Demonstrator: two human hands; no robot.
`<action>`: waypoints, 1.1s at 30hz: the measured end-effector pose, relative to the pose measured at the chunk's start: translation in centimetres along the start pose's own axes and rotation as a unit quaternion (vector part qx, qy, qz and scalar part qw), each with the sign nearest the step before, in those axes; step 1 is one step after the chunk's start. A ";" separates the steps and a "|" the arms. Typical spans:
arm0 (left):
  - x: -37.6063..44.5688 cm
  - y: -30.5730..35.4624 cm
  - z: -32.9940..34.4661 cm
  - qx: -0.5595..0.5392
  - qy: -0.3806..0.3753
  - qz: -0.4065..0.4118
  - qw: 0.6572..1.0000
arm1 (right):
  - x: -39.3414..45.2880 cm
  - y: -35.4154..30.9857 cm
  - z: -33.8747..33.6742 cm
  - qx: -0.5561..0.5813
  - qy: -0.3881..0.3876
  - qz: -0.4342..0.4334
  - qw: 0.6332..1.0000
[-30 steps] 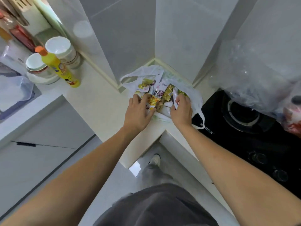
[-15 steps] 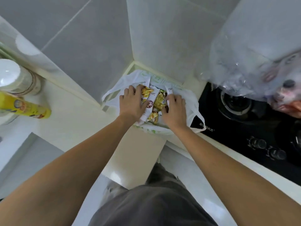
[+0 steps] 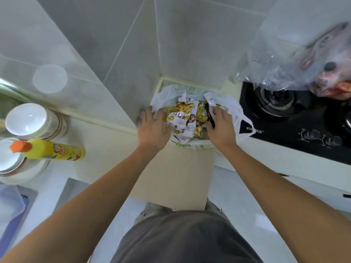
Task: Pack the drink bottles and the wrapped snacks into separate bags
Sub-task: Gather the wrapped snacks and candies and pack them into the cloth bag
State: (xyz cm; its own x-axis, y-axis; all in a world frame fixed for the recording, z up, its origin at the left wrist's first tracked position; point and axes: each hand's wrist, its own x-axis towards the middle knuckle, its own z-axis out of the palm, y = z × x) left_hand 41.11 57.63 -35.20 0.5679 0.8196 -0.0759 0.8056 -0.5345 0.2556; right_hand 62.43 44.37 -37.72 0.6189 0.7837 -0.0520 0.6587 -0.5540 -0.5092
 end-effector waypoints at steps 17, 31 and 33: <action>2.0 1.1 -1.0 0.127 -0.074 -0.025 0.989 | 1.4 5.9 -4.6 -0.154 -0.013 0.188 0.970; 2.5 2.8 -4.1 -0.099 -0.072 -0.138 0.983 | 2.8 0.7 -7.7 0.300 0.020 0.206 0.931; 2.8 3.3 -5.1 -0.129 -0.047 -0.125 0.983 | 3.0 -1.3 -9.0 0.354 0.012 0.175 0.919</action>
State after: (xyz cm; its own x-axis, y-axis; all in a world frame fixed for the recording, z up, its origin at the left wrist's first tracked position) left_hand 44.53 59.22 -29.62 0.3810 0.8893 -0.2531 0.8593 -0.2395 0.4520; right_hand 67.24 44.91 -29.46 0.7542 0.5821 -0.3039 -0.0202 -0.4420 -0.8968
